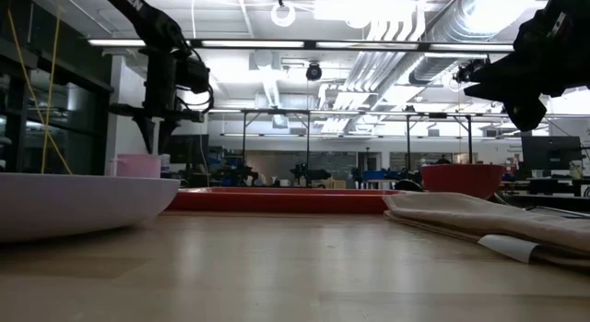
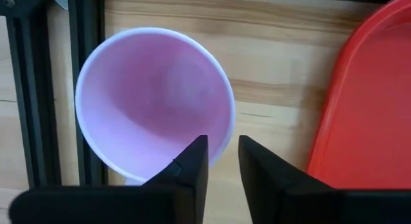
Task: Set up tray
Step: Put the pink mug on the tray
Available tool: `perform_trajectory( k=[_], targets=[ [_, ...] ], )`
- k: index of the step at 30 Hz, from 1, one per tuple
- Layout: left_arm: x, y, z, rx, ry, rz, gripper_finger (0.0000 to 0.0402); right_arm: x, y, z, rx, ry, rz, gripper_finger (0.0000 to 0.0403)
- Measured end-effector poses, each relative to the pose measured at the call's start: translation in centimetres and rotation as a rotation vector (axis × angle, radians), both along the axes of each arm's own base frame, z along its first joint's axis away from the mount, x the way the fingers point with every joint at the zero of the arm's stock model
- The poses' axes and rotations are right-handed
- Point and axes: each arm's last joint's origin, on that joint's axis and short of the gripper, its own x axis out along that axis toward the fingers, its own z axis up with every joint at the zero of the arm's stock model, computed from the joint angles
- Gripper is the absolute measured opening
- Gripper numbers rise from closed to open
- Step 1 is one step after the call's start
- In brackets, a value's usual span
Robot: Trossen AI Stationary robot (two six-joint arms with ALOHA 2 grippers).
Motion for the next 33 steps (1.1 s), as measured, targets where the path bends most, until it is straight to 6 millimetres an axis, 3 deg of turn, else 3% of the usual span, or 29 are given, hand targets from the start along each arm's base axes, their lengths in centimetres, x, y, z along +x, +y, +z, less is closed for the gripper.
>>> perform_trajectory(
  k=[9, 24, 33],
  targets=[
    [0.5, 0.7, -1.9, -0.061, 0.03, 0.011, 0.008, 0.0, 0.0, 0.0, -0.005, 0.002, 0.001, 0.0083],
    [0.5, 0.7, -1.8, -0.053, 0.031, 0.02, 0.0021, 0.0, 0.0, 0.0, -0.006, 0.004, 0.0, 0.0083],
    [0.5, 0.6, -1.8, -0.087, 0.015, -0.013, 0.0026, 0.0, 0.0, 0.0, -0.006, 0.004, 0.0, 0.0083]
  ],
)
